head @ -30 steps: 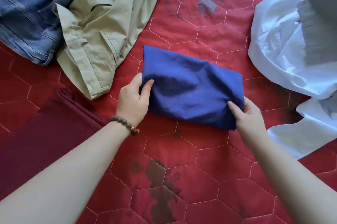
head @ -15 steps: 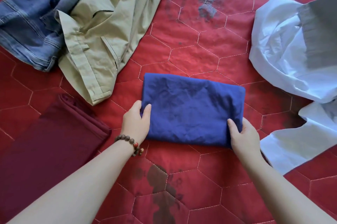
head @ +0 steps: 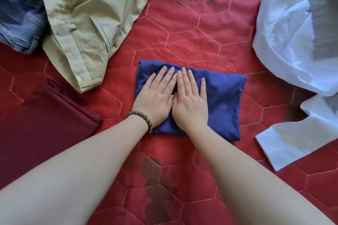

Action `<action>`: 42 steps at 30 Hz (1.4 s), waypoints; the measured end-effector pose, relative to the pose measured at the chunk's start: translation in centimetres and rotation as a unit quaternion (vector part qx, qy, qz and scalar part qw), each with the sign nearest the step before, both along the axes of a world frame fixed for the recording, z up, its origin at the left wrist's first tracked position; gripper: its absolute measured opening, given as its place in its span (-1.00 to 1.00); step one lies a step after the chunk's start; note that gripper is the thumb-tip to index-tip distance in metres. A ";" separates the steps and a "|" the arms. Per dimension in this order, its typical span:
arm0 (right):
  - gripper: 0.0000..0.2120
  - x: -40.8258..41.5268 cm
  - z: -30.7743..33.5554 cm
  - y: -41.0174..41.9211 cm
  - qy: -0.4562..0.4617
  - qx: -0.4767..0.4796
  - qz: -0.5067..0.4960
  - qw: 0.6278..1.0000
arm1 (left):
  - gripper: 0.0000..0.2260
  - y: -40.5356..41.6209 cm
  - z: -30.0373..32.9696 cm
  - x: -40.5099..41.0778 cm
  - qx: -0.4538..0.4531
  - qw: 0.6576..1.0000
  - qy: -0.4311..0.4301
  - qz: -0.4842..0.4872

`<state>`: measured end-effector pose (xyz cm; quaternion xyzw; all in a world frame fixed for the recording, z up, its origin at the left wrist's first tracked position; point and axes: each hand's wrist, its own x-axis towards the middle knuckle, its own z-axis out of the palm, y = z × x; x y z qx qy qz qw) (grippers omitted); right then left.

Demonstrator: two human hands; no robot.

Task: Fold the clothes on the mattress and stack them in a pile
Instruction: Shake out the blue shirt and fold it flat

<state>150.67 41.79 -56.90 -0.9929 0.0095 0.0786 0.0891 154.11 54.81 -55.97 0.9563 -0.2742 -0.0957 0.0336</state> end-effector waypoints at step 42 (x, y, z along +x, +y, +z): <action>-0.47 -0.8 10.3 6.1 0.006 0.190 0.048 0.981 | -0.38 18.5 10.4 -10.9 -0.252 0.863 0.064 0.433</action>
